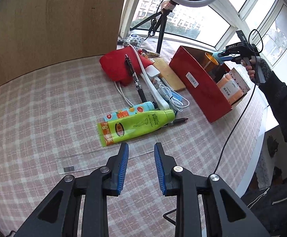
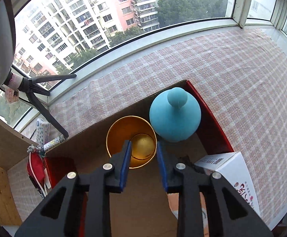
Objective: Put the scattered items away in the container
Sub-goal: 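Lower the cup upright into the box beside the bottle and open the right tool, then withdraw the open right tool up out of the red box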
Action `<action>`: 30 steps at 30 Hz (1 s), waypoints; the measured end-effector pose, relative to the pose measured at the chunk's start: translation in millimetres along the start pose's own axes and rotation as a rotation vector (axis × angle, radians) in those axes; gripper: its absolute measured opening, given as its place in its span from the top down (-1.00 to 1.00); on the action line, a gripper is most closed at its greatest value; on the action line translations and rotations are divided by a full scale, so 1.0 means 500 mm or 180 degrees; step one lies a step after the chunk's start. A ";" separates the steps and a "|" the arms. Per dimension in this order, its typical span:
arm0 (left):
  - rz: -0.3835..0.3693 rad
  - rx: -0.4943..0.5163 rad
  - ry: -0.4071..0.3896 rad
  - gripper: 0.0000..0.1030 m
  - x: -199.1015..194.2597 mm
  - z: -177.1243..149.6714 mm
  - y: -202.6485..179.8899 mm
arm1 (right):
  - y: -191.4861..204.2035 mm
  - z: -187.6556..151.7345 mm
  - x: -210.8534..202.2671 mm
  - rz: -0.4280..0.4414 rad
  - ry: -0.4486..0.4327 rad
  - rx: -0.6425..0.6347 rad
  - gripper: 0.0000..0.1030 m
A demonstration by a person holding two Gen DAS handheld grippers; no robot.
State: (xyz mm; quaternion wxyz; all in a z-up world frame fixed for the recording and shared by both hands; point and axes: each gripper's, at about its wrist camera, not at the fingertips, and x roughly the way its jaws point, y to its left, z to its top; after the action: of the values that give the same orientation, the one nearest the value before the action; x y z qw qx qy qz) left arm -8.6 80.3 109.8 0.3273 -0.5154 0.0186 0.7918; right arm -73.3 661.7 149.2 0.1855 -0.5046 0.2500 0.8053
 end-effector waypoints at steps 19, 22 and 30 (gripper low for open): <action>-0.0008 -0.0058 0.0035 0.51 0.011 -0.002 0.006 | 0.004 -0.058 0.119 -0.0056 0.0230 -0.0014 0.60; -0.0008 -0.0047 0.0050 0.51 0.014 -0.004 0.004 | 0.004 -0.055 0.124 -0.0094 0.0238 -0.0022 0.60; 0.0054 -0.0063 -0.0061 0.51 -0.005 -0.006 0.008 | 0.008 -0.084 0.058 0.0204 0.0099 0.0021 0.60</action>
State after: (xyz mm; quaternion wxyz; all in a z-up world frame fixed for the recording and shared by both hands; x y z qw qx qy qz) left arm -7.5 74.9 109.0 0.3157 -0.5108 0.0120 0.7995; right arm -57.7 635.0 108.4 0.1573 -0.5081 0.2715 0.8021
